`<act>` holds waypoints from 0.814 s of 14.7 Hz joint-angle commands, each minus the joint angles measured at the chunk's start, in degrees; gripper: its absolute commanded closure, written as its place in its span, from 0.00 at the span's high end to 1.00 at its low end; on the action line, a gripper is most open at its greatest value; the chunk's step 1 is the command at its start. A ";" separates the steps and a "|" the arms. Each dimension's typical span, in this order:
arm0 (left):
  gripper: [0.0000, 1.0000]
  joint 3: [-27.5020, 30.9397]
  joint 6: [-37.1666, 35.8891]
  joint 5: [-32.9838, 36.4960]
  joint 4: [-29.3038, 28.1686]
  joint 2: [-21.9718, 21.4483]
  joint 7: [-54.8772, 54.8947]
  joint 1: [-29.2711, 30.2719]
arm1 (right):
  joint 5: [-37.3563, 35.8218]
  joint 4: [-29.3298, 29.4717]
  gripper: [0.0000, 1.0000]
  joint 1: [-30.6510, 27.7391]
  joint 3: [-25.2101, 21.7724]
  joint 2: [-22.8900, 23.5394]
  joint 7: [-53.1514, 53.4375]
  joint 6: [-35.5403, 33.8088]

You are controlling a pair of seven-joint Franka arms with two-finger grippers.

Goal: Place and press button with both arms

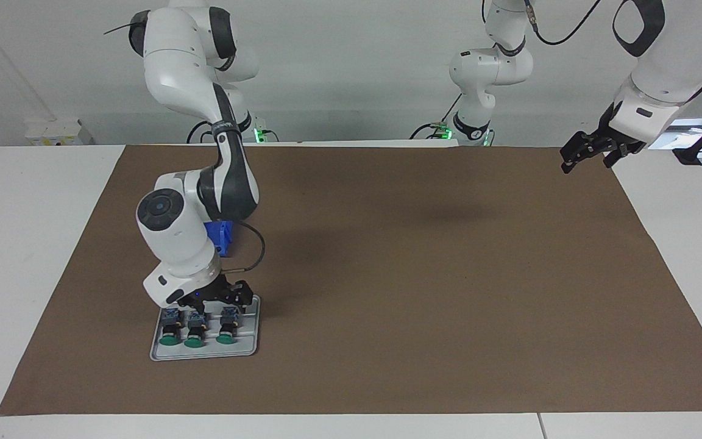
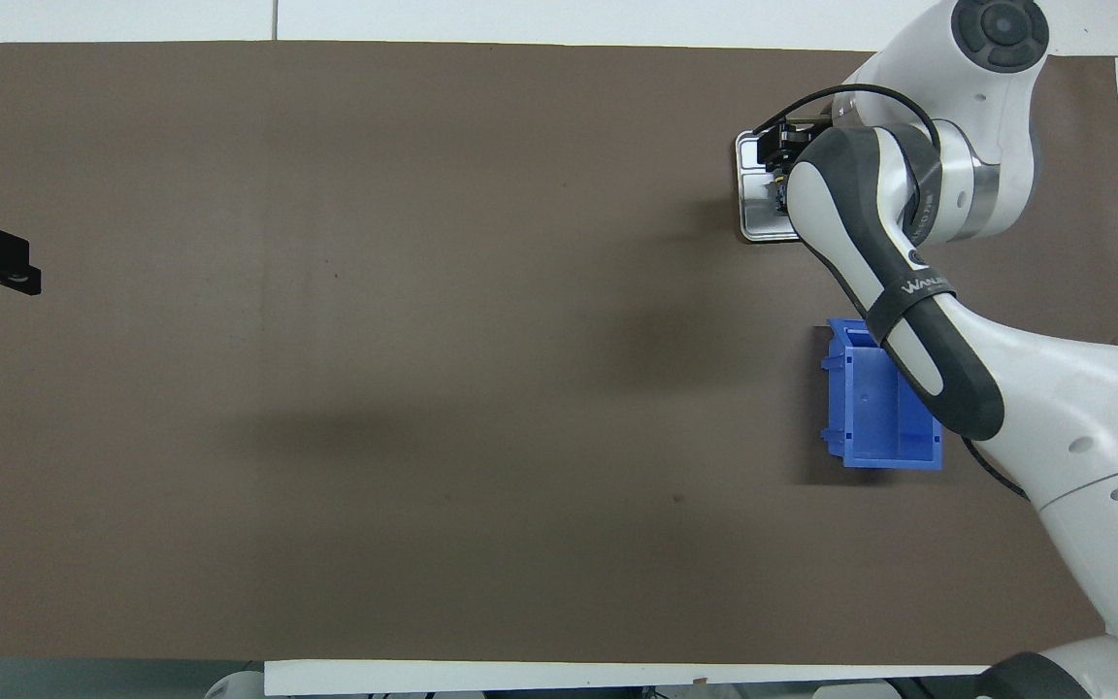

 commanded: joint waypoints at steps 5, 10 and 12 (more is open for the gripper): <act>1.00 0.13 -0.77 0.15 -0.69 -1.18 -0.13 -0.22 | 0.41 1.28 0.92 -0.18 0.06 3.72 -1.13 2.78; 1.00 0.13 -0.16 0.15 -0.69 -1.18 0.22 -0.22 | 0.41 -1.09 0.86 -0.88 0.06 3.90 -3.93 4.61; 1.00 0.13 -0.24 0.15 -0.69 -1.18 0.22 -0.22 | 0.50 -1.27 0.85 -0.79 0.06 3.90 -4.12 4.71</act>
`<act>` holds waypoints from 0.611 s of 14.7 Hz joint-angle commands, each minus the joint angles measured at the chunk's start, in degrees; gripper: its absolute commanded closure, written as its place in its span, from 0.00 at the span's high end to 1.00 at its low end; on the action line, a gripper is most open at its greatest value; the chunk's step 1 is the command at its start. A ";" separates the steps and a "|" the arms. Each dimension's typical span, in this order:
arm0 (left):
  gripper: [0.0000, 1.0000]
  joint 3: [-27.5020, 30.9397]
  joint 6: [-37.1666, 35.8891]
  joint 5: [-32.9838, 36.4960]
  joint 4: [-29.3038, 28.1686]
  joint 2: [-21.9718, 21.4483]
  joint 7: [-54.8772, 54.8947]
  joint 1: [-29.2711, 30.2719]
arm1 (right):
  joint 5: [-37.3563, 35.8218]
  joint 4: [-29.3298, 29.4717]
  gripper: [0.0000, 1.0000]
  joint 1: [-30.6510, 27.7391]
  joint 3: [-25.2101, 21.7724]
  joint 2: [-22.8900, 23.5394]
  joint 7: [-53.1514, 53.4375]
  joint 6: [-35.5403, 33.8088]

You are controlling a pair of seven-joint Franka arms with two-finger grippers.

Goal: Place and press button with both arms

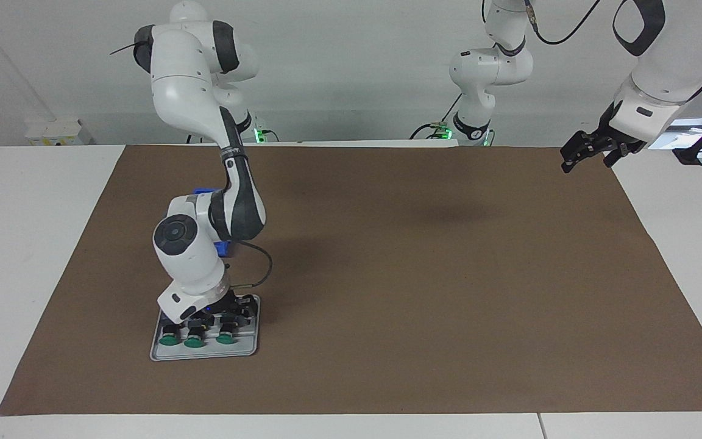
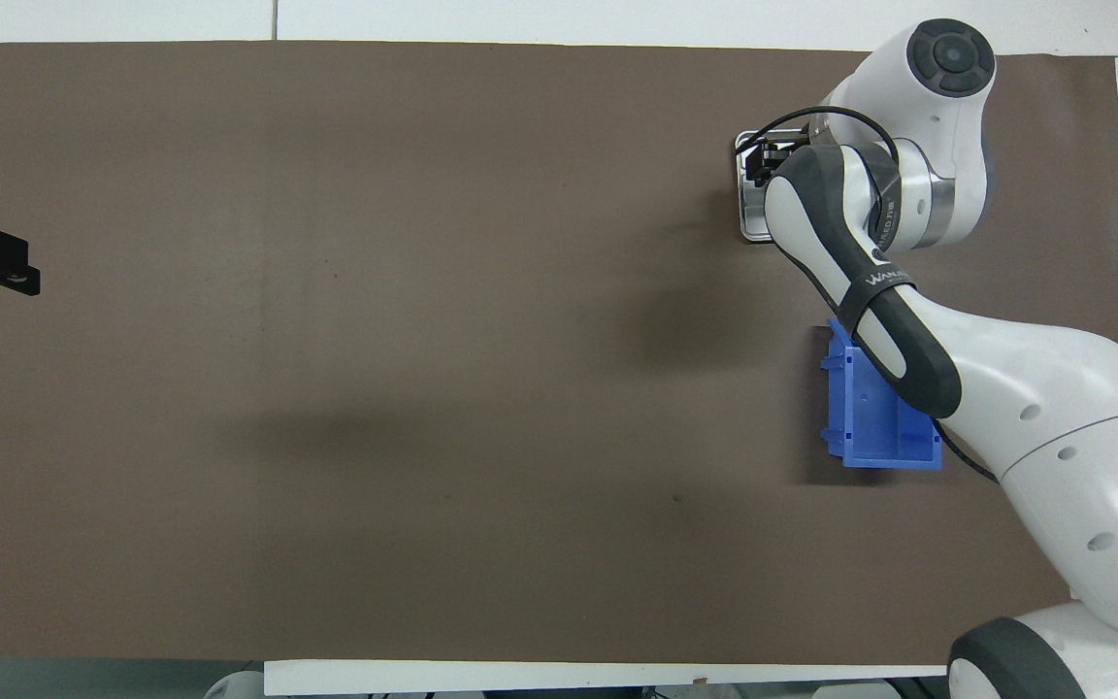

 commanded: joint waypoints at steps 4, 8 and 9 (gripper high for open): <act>1.00 0.13 -0.13 0.15 -0.69 -1.09 0.39 -0.22 | 0.51 -1.22 0.68 -0.52 0.22 0.01 -1.82 1.21; 1.00 0.13 -0.21 0.15 -0.69 -1.09 0.39 -0.22 | 0.51 -2.53 0.29 -0.61 0.22 -0.25 -2.78 0.42; 1.00 0.13 -0.21 0.15 -0.69 -1.09 0.39 -0.14 | 0.60 -2.54 0.10 -0.52 0.31 -0.43 -3.31 -0.10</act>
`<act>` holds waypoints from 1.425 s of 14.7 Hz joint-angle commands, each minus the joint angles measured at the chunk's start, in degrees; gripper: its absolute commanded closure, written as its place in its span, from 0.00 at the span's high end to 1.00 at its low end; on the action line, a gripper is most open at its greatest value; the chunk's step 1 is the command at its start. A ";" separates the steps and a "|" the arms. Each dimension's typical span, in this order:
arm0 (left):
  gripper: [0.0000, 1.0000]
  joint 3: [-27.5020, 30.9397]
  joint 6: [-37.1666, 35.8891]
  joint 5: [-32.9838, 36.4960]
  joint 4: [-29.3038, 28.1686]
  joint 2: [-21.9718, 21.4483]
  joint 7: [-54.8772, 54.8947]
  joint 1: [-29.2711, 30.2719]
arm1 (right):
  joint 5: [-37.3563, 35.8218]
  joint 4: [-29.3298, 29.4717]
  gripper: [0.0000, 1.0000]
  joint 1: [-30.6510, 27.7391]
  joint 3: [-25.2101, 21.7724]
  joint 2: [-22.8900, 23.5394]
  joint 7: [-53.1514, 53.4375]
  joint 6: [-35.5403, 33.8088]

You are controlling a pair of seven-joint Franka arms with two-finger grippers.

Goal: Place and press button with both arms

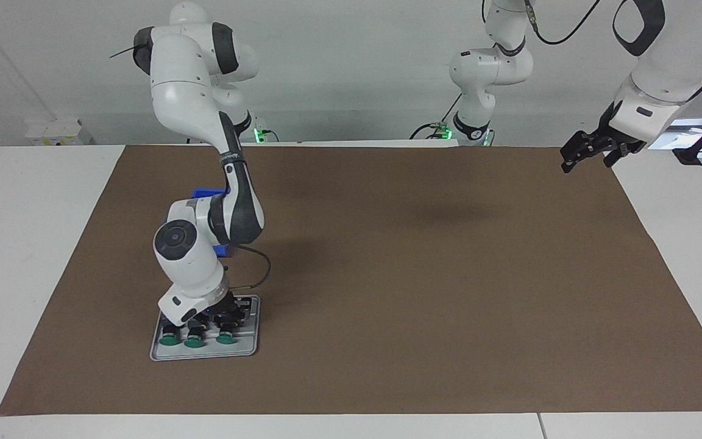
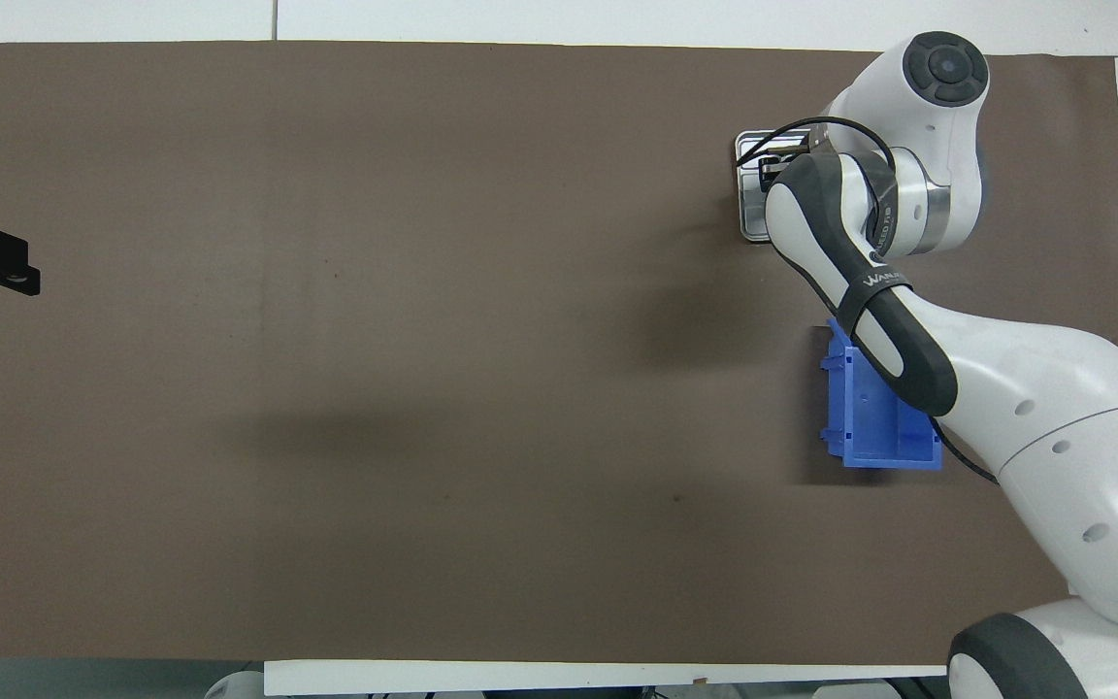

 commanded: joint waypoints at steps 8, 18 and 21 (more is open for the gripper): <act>1.00 0.13 -0.13 0.24 -0.69 -1.09 0.48 -0.05 | 1.08 7.33 0.00 7.08 0.51 -4.99 19.16 -17.52; 1.00 0.22 -0.04 0.15 -0.60 -1.09 0.57 0.39 | 0.99 6.36 0.02 27.22 0.86 -5.44 88.85 -16.92; 1.00 0.31 0.05 0.15 -0.78 -1.09 0.74 0.48 | 1.17 3.92 0.02 28.82 0.86 -4.56 104.07 -12.99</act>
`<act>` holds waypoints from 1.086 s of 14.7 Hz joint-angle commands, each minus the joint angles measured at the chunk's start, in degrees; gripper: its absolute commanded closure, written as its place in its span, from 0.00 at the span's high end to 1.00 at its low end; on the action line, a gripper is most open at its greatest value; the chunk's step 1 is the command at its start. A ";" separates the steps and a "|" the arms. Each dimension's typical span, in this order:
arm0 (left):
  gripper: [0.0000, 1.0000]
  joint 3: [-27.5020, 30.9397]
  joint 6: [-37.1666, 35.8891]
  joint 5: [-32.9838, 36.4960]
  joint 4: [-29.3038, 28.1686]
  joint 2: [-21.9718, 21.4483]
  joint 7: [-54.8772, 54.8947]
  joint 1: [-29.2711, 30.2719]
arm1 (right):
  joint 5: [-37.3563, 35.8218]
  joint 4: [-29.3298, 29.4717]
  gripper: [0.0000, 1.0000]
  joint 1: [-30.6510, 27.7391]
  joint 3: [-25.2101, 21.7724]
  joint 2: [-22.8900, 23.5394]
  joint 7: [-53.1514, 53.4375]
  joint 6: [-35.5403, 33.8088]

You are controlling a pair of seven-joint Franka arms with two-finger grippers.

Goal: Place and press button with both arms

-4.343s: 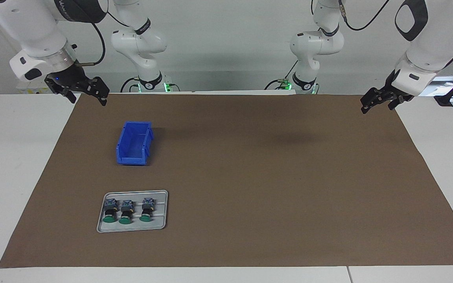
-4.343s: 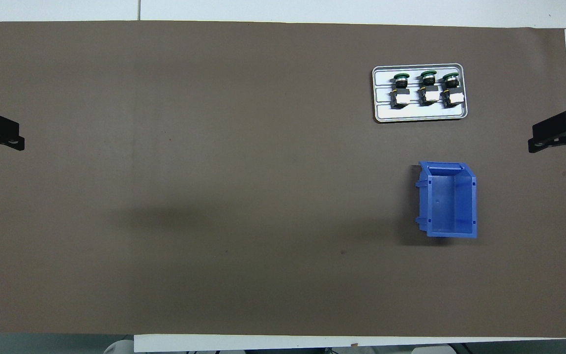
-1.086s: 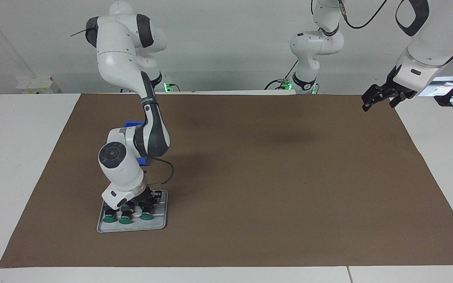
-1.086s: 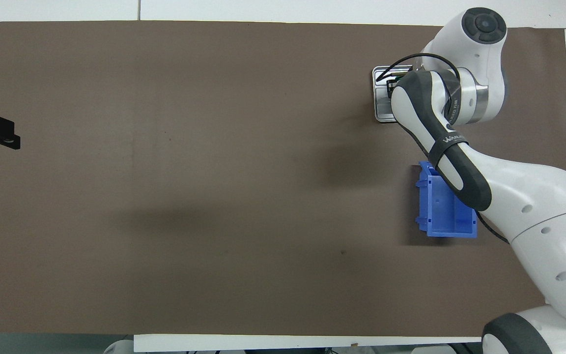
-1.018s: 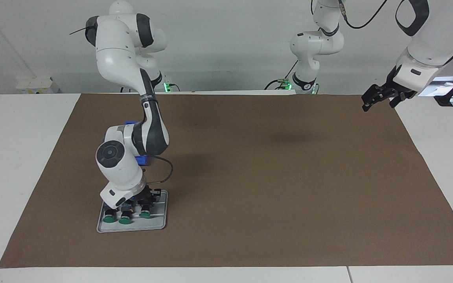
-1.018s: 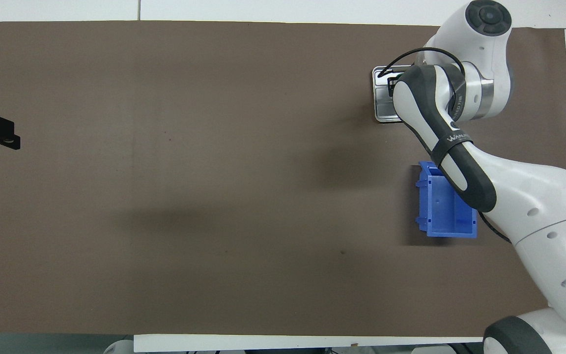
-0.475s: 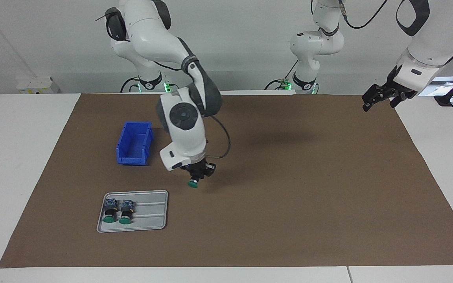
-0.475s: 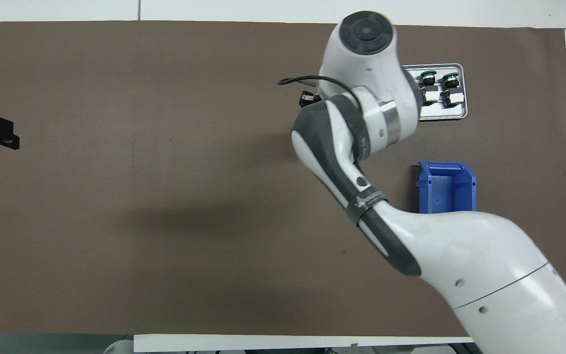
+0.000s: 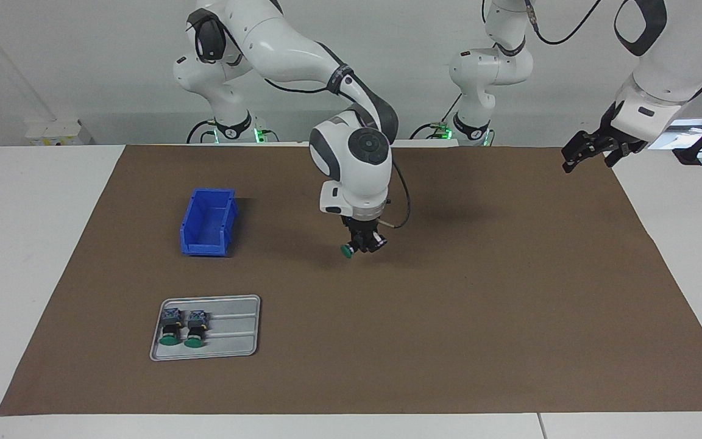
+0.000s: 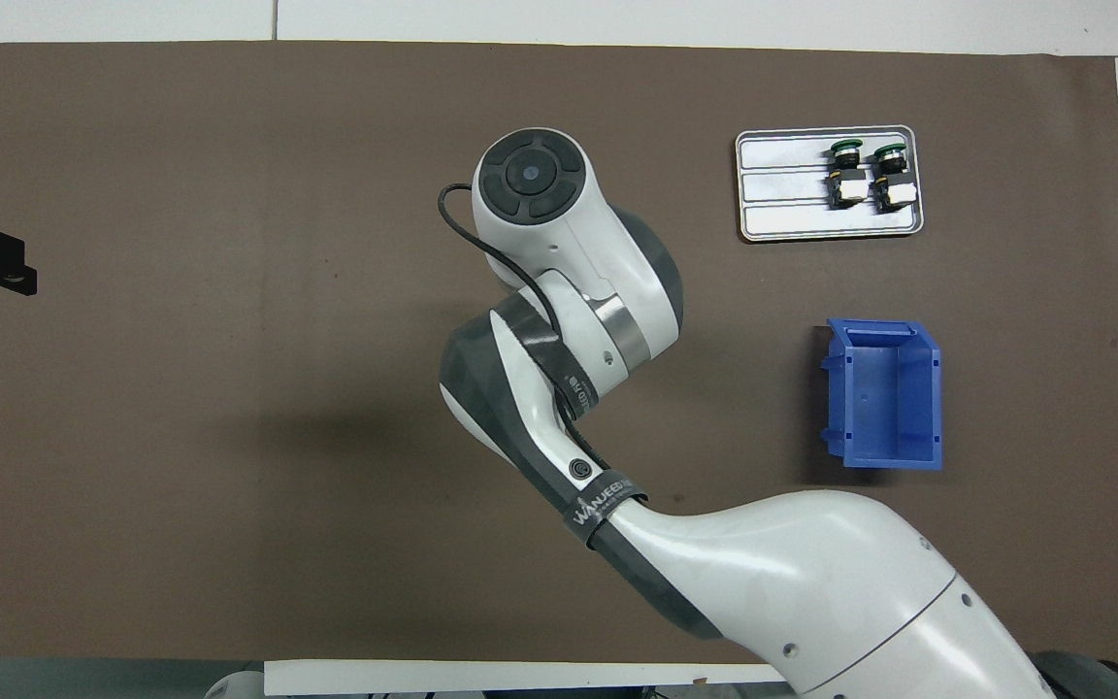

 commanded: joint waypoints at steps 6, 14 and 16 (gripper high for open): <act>1.00 0.31 0.04 0.24 -0.95 -1.08 0.65 0.37 | 0.70 -5.63 0.08 2.67 -0.09 3.94 25.90 11.86; 1.00 0.31 0.05 0.24 -1.30 -1.26 -0.05 0.37 | 0.61 -6.07 0.99 1.36 -0.17 0.19 26.71 11.44; 1.00 0.40 -0.04 0.24 -1.39 -1.43 -0.22 0.37 | 0.52 -6.07 0.99 -2.67 -0.18 -4.12 23.57 8.46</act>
